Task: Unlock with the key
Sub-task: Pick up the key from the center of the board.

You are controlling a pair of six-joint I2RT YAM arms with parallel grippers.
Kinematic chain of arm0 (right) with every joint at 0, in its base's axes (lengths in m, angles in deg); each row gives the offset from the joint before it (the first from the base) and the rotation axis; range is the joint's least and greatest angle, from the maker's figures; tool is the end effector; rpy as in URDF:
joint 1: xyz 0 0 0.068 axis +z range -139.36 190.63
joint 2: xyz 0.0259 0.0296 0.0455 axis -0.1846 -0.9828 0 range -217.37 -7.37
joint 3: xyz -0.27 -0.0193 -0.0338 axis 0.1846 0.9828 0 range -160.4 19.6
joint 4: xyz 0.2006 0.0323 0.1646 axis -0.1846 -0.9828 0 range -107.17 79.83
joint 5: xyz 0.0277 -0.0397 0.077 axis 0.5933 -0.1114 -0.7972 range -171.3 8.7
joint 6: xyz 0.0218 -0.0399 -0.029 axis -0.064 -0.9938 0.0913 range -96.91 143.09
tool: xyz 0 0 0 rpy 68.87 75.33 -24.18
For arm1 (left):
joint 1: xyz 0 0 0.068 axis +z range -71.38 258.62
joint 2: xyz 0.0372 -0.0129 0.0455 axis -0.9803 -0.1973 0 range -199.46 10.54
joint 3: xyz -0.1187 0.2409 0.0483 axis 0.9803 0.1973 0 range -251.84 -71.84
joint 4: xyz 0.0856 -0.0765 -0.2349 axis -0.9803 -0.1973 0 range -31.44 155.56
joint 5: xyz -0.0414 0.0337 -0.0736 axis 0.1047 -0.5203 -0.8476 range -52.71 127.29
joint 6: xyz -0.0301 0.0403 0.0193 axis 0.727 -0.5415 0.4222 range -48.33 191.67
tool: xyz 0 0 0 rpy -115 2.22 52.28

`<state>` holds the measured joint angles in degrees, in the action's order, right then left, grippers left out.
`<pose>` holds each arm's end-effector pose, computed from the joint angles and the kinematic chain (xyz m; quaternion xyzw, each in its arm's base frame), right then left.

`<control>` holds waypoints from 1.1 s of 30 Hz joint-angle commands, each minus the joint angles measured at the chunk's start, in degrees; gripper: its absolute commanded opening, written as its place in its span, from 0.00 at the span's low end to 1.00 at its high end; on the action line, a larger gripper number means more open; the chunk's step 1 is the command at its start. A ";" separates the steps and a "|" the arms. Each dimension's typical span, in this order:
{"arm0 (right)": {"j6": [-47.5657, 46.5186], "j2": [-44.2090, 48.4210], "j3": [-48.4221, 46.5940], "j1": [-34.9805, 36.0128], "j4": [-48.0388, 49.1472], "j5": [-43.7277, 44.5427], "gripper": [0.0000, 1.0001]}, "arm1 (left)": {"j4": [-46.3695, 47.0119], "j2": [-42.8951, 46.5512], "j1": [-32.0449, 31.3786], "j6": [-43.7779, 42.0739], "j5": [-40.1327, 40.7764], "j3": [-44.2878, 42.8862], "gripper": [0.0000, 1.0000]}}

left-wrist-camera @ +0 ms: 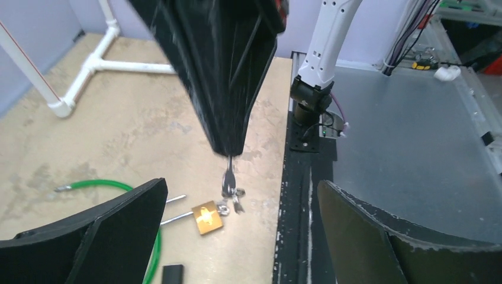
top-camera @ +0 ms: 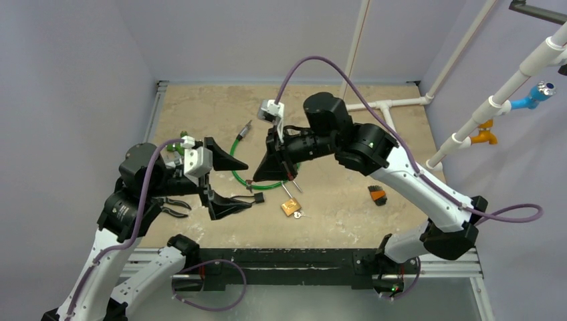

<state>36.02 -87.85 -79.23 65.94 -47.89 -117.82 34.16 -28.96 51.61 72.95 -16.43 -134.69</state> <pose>0.1459 0.2479 0.4739 -0.4489 0.6571 0.5196 0.3111 0.0863 -0.0762 0.4203 0.4388 0.5907 -0.4737 0.4839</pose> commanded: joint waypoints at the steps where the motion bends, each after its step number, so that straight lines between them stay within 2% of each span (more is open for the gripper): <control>1: -8.41 -4.38 -6.91 3.91 -13.72 6.76 0.00 | -3.97 -1.13 0.20 -10.11 -0.40 -4.82 1.00; 4: -9.70 -6.86 -9.85 6.00 -17.33 10.11 0.00 | -6.32 -2.10 0.20 -11.24 -4.54 -6.03 0.92; 6: -9.98 -7.46 -11.19 6.72 -18.26 11.05 0.00 | -7.37 -2.53 0.24 -11.15 -7.46 -5.81 0.78; 7: -10.01 -7.57 -11.95 7.05 -18.71 11.30 0.00 | -8.03 -2.59 0.20 -11.26 -8.40 -5.27 0.65; 9: -10.28 -7.66 -13.29 7.53 -19.43 11.75 0.00 | -9.02 -2.51 0.20 -11.73 -9.12 -4.52 0.54; 20: -10.65 -9.53 -17.92 11.49 -22.82 15.53 0.00 | -12.60 -3.59 0.12 -14.85 -7.61 -3.42 0.47; 22: -10.71 -10.17 -19.11 12.48 -23.24 16.65 0.00 | -12.63 -4.05 0.11 -14.86 -7.81 -3.58 0.42; 25: -10.73 -10.49 -20.18 12.96 -23.37 17.25 0.00 | -13.71 -4.31 -0.05 -15.46 -7.98 -3.68 0.28; 28: -10.74 -10.69 -20.85 13.20 -23.37 17.51 0.00 | -15.40 -4.69 -0.53 -16.33 -8.28 -3.86 0.23; 31: -10.87 -10.76 -21.06 13.49 -23.37 18.02 0.00 | -15.86 -4.53 -0.97 -16.57 -7.48 -3.98 0.00; 33: -10.95 -10.78 -21.12 13.55 -23.26 18.26 0.00 | -16.31 -4.55 -1.11 -16.83 -7.62 -4.12 0.00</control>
<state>26.01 -98.91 -97.72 78.95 -71.40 -100.72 18.91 -33.36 51.05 58.09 -23.36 -138.48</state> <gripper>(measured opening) 0.004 0.016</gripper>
